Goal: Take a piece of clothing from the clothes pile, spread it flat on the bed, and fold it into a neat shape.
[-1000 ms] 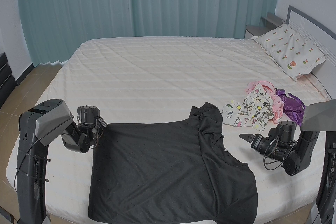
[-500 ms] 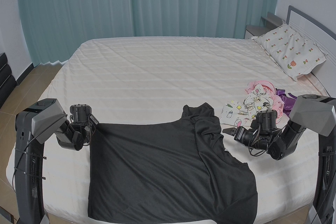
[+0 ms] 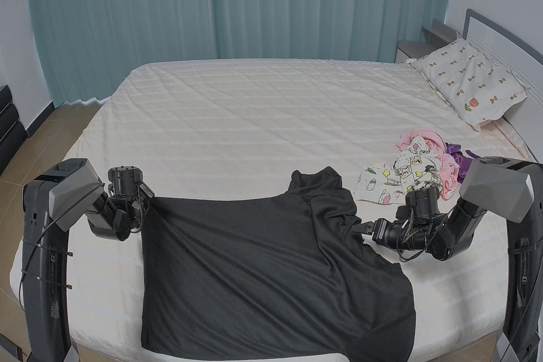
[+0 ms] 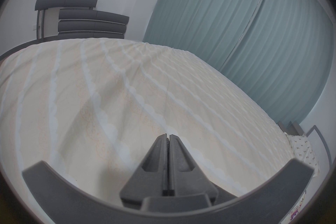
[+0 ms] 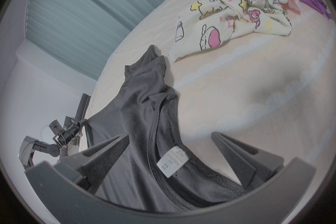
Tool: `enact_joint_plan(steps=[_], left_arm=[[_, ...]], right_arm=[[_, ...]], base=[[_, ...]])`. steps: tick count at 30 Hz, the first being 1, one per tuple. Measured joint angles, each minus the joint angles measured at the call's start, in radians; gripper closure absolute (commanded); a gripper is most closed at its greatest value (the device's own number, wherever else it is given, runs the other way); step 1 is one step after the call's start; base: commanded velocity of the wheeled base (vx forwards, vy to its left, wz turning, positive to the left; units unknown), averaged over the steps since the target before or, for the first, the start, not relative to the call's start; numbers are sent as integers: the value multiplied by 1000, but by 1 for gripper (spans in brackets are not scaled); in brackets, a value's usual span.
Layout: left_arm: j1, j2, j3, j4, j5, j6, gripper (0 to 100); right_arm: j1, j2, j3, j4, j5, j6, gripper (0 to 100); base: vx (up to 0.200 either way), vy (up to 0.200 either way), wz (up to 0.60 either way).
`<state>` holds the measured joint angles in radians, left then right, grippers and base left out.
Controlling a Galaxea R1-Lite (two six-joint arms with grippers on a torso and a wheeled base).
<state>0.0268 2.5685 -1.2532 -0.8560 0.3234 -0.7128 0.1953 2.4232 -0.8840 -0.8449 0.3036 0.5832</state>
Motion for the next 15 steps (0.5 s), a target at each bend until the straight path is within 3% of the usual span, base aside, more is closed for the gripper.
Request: enact_joint_plan(steps=[1, 15], left_arm=[[0, 0, 0, 0, 0, 0, 100], [0, 7, 1, 0, 0, 0, 100]], right_arm=[[1, 2, 4, 1, 4, -3, 100], [-26, -6, 36, 8, 6, -13, 100]], base=[[0, 0, 0], [0, 0, 0]])
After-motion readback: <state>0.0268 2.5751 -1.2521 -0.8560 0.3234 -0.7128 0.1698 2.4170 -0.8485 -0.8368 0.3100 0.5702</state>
